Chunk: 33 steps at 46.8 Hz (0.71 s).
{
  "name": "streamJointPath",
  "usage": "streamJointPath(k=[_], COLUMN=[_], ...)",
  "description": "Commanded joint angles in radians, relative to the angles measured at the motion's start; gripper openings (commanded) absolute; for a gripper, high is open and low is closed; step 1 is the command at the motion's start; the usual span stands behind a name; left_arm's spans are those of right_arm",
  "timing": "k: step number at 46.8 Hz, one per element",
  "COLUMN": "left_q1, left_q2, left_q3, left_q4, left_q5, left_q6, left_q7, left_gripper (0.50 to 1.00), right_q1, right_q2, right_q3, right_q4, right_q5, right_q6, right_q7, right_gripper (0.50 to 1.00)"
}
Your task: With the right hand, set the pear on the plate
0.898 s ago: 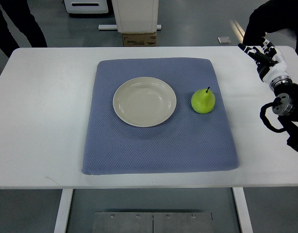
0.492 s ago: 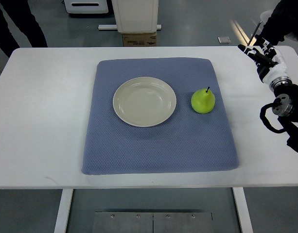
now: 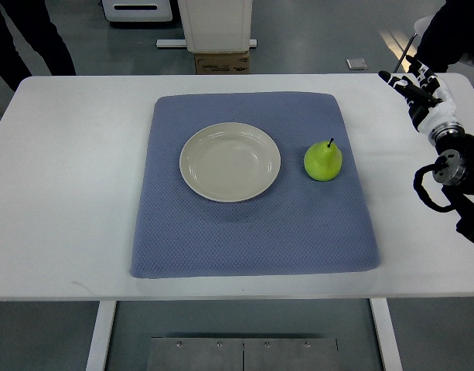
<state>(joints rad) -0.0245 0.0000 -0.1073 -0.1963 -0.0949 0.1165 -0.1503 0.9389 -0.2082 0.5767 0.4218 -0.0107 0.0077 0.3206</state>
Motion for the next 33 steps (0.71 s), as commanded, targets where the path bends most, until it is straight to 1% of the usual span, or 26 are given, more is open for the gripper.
streamJointPath(k=[1,33], left_q1=[0.0,0.0], left_q2=[0.0,0.0], left_q3=[0.0,0.0], left_q4=[0.0,0.0], left_q5=[0.0,0.0], left_q6=[0.0,0.0], left_q7=[0.0,0.0], left_gripper=[1.0,1.0], right_q1=[0.0,-0.003], right_q2=[0.0,0.0], right_q3=[0.0,0.002], right_q4=[0.0,-0.001], right_q5=[0.0,0.0], right_q6=[0.0,-0.003], right_q7=[0.0,0.002], right_gripper=[1.0,1.0])
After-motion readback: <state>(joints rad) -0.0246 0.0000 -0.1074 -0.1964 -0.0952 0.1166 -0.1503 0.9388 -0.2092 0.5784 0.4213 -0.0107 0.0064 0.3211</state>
